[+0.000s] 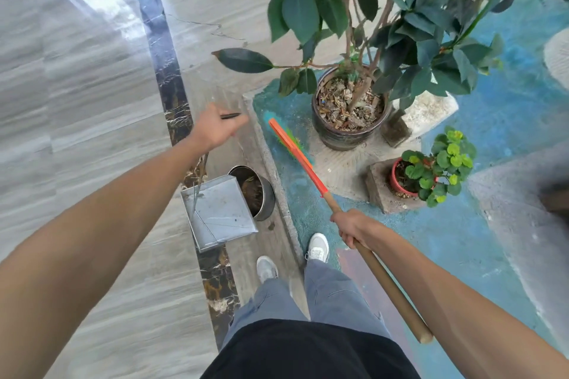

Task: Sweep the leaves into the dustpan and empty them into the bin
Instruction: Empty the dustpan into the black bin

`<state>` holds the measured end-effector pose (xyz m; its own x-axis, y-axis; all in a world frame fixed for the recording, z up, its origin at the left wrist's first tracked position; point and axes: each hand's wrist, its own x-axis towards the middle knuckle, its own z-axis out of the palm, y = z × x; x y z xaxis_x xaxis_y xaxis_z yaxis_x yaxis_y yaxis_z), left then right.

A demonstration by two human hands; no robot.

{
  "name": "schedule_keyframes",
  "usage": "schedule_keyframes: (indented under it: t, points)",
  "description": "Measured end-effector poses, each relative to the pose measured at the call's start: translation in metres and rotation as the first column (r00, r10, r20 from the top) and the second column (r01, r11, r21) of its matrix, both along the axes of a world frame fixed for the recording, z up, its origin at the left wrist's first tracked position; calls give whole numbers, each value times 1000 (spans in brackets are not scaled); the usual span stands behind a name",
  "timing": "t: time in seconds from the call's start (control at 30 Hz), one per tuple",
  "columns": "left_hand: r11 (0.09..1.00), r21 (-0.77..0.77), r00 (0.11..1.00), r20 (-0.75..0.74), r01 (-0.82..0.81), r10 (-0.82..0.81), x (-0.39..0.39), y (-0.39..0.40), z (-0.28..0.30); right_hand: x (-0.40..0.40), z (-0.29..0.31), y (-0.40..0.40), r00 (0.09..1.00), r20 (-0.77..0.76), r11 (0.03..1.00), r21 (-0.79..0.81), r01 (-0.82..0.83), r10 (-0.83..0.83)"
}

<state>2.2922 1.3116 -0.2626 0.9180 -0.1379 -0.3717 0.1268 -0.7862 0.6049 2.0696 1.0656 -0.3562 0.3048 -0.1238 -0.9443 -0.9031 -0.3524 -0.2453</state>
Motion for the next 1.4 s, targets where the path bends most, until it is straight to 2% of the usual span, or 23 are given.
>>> schedule_keyframes:
  t: [0.13, 0.33, 0.47, 0.6, 0.77, 0.87, 0.97, 1.13, 1.27, 1.4]
  points:
    - [992, -40, 987, 101, -118, 121, -28, 60, 19, -25, 0, 15, 1000, 3, 1000, -10, 5, -5]
    - [968, -136, 966, 123, -212, 229, -94, 138, 35, -70, -9, 42, 999, -34, 999, -18, 37, -37]
    - [937, -199, 945, 103, -287, 311, -158, 191, 34, -116, -18, 59, 996, -82, 995, -91, -43, 36]
    - [861, -293, 879, 111, -417, 463, -233, 241, 19, -167, -26, 72, 991, -66, 972, -197, -130, 120]
    - [768, -343, 797, 84, -541, 599, -300, 274, -11, -223, -13, 84, 935, -127, 859, -370, -354, 331]
    - [777, -331, 810, 58, -535, 583, -333, 279, -34, -246, 0, 92, 893, -187, 811, -373, -451, 410]
    - [831, -269, 850, 74, -487, 522, -362, 278, -56, -261, 4, 104, 847, -206, 766, -361, -532, 491]
    - [874, -249, 893, 64, -417, 445, -403, 278, -96, -272, -13, 119, 769, -187, 691, -349, -633, 611]
    - [902, -189, 914, 44, -388, 403, -415, 293, -138, -268, -32, 125, 669, -180, 584, -362, -727, 721]
    - [929, -75, 931, 3, -363, 364, -429, 302, -169, -261, -30, 138, 592, -120, 521, -358, -775, 797]
